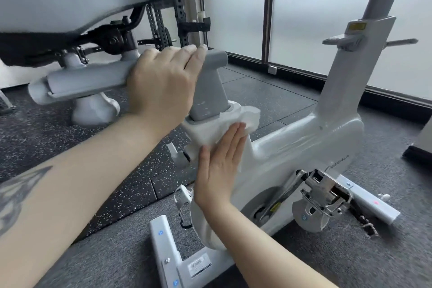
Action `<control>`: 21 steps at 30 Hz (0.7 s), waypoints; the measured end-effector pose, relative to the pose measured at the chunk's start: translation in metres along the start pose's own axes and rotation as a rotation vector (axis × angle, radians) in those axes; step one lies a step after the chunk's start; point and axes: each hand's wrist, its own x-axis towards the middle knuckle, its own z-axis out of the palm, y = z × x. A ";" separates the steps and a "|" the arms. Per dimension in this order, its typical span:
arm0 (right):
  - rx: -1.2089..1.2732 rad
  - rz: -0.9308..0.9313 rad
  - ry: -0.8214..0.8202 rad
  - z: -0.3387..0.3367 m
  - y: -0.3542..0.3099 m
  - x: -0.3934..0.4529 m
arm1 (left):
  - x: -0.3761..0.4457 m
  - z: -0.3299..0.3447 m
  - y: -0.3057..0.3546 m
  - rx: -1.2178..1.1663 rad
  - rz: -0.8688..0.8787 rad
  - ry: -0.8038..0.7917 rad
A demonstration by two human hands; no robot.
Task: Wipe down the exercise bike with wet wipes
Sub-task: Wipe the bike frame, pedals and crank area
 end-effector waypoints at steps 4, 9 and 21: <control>-0.109 -0.079 -0.130 0.005 0.022 -0.029 | -0.033 0.006 0.031 -0.066 0.069 -0.067; 0.029 -0.026 -0.005 -0.006 0.052 -0.006 | -0.058 0.024 0.050 -0.307 0.119 -0.133; -0.095 0.189 -0.155 -0.031 0.137 0.029 | -0.056 0.032 0.063 -0.456 -0.021 0.110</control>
